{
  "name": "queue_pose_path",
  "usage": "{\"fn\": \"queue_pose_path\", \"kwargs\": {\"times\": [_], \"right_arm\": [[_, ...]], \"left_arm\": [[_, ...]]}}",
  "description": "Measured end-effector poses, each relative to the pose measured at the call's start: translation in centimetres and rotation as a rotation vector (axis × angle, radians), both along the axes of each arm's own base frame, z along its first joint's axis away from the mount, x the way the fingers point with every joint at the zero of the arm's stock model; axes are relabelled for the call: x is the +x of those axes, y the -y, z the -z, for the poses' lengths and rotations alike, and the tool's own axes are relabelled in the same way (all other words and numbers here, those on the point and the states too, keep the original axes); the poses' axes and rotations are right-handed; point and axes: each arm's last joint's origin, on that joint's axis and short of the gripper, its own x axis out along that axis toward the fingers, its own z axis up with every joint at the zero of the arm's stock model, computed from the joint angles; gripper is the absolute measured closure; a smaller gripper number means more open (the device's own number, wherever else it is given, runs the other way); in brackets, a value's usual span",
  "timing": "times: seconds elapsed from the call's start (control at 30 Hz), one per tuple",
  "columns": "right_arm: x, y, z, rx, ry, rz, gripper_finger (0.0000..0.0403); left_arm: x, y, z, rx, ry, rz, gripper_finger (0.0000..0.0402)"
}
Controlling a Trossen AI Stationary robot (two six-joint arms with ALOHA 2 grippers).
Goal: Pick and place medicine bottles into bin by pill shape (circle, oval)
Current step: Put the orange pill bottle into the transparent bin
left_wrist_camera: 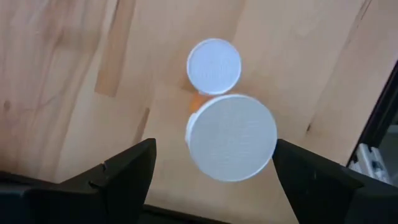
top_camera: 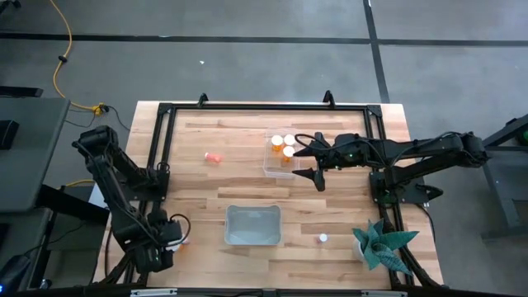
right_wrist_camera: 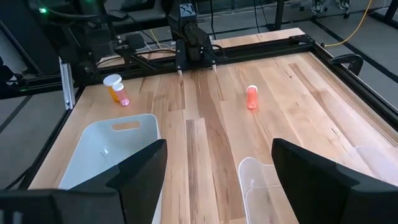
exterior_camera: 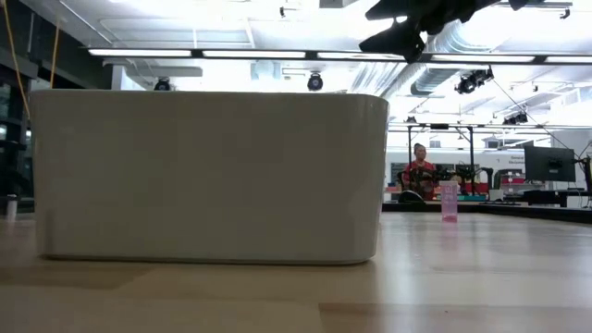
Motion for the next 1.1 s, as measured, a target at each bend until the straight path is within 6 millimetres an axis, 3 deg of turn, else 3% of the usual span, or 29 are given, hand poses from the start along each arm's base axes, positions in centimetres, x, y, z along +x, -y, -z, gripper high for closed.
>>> {"fn": "queue_pose_path", "kwargs": {"times": [0.37,0.8,1.1], "right_arm": [[0.0,0.0,0.1,0.003,-0.007,0.007,0.0120],[0.0,0.0,0.1,0.020,-0.012,0.013,0.0120],[0.0,0.0,0.1,0.020,-0.012,0.013,0.0120]], "left_arm": [[0.5,0.7,1.0,0.007,0.016,0.000,0.0095],[0.6,0.8,1.3,0.028,0.017,-0.011,0.0184],[0.1,0.3,-0.2,-0.042,0.010,0.011,0.0193]]}}
